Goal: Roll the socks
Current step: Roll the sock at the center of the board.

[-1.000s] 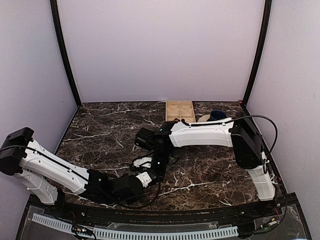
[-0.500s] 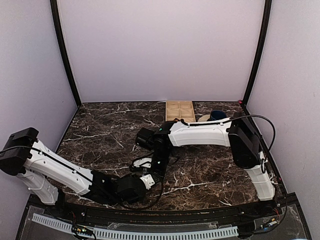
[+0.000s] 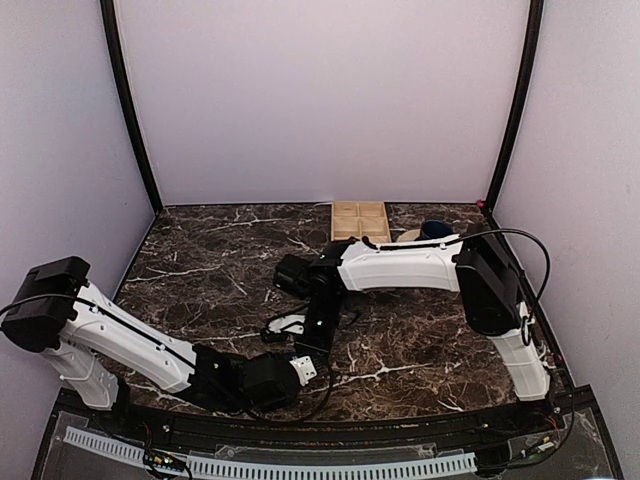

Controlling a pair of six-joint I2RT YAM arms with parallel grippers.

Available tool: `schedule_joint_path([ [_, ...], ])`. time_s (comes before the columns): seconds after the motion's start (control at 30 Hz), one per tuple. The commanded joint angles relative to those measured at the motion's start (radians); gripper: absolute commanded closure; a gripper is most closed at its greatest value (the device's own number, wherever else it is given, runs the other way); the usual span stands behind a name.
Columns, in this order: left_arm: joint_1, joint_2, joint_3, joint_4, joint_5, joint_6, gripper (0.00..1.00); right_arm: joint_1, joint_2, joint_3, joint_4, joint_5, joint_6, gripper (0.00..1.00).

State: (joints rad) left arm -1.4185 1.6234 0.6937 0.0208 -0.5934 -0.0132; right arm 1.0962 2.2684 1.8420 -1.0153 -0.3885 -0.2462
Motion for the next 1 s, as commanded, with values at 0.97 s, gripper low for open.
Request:
schedule_joint_path([
  [0.97,0.112,0.102,0.108,-0.151,0.231,-0.012,0.87,-0.008,0.021,-0.01,-0.016,-0.138,-0.041,0.98],
])
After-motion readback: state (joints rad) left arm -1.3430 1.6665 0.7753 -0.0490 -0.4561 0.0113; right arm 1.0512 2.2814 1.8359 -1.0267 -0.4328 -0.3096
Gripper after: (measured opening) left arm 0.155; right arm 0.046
